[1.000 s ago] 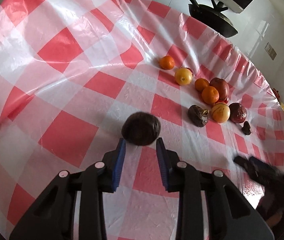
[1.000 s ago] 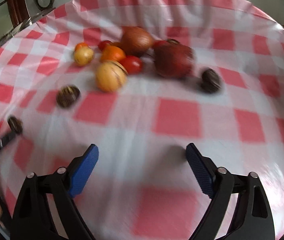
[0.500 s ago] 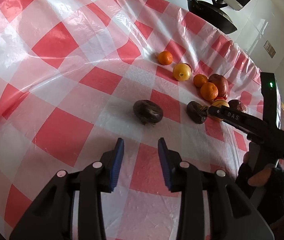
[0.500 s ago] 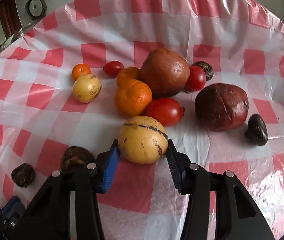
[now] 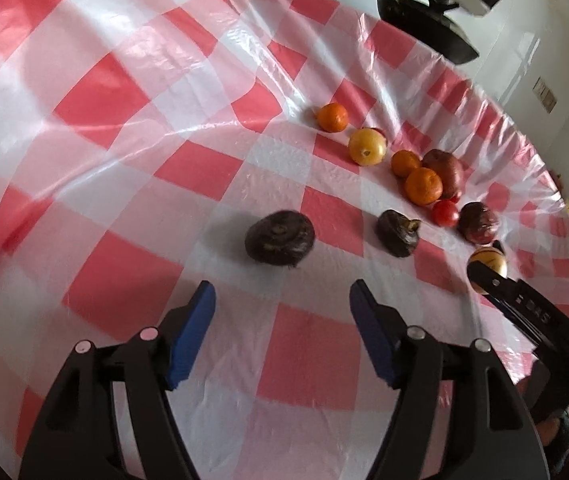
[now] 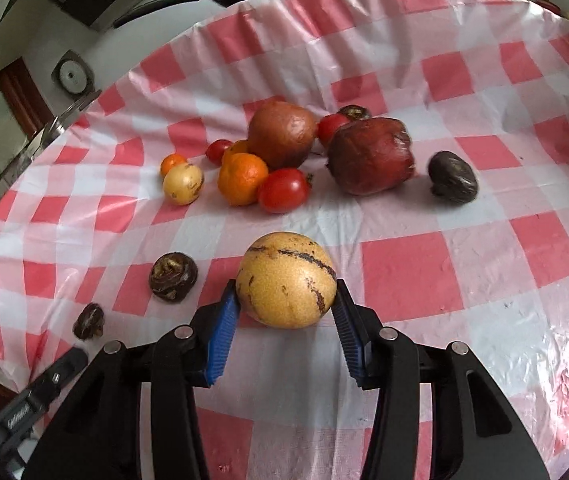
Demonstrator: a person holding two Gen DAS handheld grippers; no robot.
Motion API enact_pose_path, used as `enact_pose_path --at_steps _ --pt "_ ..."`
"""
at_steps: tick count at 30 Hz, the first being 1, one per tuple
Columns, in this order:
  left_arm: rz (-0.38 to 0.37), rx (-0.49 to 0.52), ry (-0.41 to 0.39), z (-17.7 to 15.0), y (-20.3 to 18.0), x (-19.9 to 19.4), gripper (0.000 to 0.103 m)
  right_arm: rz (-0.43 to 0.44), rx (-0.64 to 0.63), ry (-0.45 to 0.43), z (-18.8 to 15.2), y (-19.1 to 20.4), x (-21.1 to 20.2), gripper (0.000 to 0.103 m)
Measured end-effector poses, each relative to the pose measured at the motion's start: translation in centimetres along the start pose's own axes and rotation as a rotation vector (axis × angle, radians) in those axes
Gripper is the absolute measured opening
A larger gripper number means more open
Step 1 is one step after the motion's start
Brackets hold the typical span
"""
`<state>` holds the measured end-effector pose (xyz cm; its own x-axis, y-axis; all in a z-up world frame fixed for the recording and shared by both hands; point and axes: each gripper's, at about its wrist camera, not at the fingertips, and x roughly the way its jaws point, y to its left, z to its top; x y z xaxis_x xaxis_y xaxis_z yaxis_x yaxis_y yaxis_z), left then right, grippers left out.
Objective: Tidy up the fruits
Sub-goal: 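Carry the mangosteen and striped fruit in both tools over the white bin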
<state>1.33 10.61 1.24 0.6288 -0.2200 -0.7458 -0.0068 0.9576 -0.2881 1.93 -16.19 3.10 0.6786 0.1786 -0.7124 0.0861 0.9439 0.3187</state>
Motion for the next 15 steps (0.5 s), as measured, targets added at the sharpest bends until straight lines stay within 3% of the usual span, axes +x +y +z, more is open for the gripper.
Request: enact_pose_path --at_steps 6,7,8,11,15 --pt "0.032 0.046 0.018 2.2 -1.7 2.6 0.067 0.025 -0.002 -0.01 0.4 -0.2 -0.1 0.047" --pt "0.045 0.054 0.018 2.3 -1.9 2.8 0.06 0.029 -0.005 -0.011 0.4 -0.2 -0.1 0.047" --pt "0.077 0.068 0.016 2.3 -2.1 2.9 0.04 0.033 -0.005 -0.011 0.3 -0.2 -0.1 0.047" --pt "0.028 0.071 0.011 1.5 -2.3 2.3 0.039 0.043 0.0 -0.012 0.3 -0.3 -0.1 0.047" --pt "0.038 0.116 -0.076 -0.1 -3.5 -0.4 0.039 0.053 -0.003 -0.012 0.3 -0.2 -0.1 0.047"
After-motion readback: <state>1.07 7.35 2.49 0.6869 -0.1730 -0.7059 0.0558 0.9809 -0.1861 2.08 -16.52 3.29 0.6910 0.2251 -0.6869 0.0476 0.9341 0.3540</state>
